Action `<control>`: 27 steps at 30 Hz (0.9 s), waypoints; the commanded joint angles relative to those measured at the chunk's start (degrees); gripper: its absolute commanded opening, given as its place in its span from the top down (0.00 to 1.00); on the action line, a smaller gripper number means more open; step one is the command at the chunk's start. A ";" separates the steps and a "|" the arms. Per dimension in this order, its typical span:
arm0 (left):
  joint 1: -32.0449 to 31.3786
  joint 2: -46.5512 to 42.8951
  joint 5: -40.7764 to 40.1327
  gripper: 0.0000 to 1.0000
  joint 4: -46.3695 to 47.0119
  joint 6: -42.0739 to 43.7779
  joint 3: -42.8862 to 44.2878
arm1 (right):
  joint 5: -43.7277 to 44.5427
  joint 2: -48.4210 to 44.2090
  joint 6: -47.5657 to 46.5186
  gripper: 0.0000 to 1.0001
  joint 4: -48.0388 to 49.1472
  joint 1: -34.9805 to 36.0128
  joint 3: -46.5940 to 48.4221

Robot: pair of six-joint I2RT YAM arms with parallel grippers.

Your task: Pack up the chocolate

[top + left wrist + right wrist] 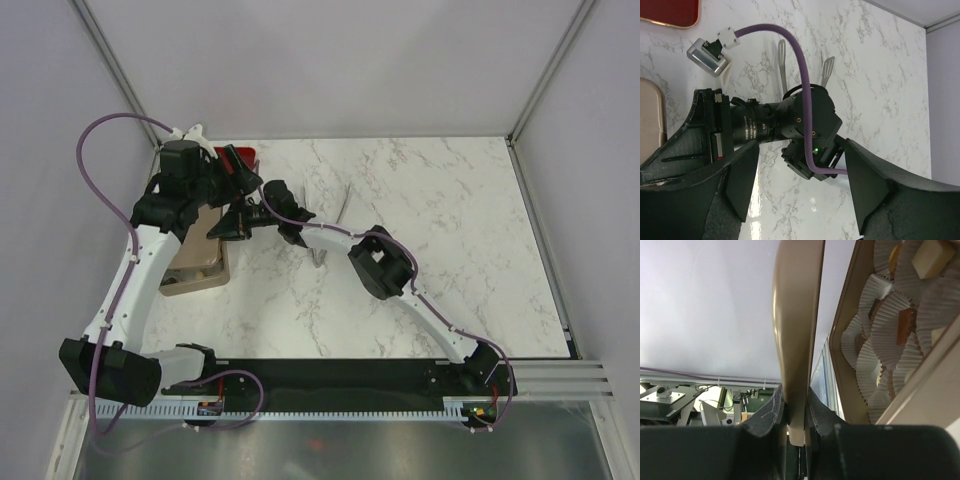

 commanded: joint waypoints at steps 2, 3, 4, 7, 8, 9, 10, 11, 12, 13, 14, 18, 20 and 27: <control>0.55 -1.04 -2.47 0.23 5.13 -2.78 -3.01 | -2.67 2.11 2.66 1.00 5.54 0.47 5.96; 0.64 -0.69 -2.73 0.23 5.32 -2.78 -3.10 | -2.59 2.64 2.84 1.00 5.45 0.38 6.57; 0.72 -0.52 -2.82 0.23 5.41 -2.87 -3.36 | -2.76 3.52 3.19 1.00 5.28 0.47 7.28; 0.99 0.10 -3.43 0.23 5.50 -2.78 -3.45 | -3.38 4.14 3.37 1.00 5.80 0.64 6.85; 0.99 0.19 -3.78 0.23 5.41 -2.87 -3.71 | -3.64 4.14 3.28 1.00 5.80 0.82 6.58; 1.07 0.28 -4.83 0.23 5.58 -2.78 -4.24 | -3.55 4.14 2.76 1.00 5.63 0.91 6.32; 1.42 0.62 -5.27 0.23 5.67 -2.78 -4.59 | -3.47 4.23 2.67 1.00 5.45 1.00 5.80; 1.78 0.80 -5.45 0.23 5.76 -2.87 -4.86 | -3.29 4.32 2.76 1.00 5.54 1.00 5.70; 2.13 1.06 -5.19 0.23 5.76 -3.05 -5.29 | -3.12 4.66 2.67 1.00 5.63 1.00 5.70; 3.17 1.76 -4.93 0.23 5.85 -3.05 -5.47 | -3.03 4.84 2.76 1.00 5.54 1.00 5.79; 3.79 2.21 -4.58 0.23 5.76 -3.13 -5.56 | -2.94 5.02 2.76 1.00 5.45 0.91 5.96; 8.70 4.49 -3.09 0.24 6.02 -4.36 -6.17 | -2.67 5.90 2.76 1.00 4.75 0.91 6.58; 10.38 6.24 -2.30 0.25 6.20 -6.29 -6.61 | -2.94 6.16 2.58 1.00 4.66 0.91 6.41; 21.37 11.42 4.55 0.28 10.76 -12.62 -10.91 | -3.03 8.00 2.49 1.00 2.99 0.64 8.07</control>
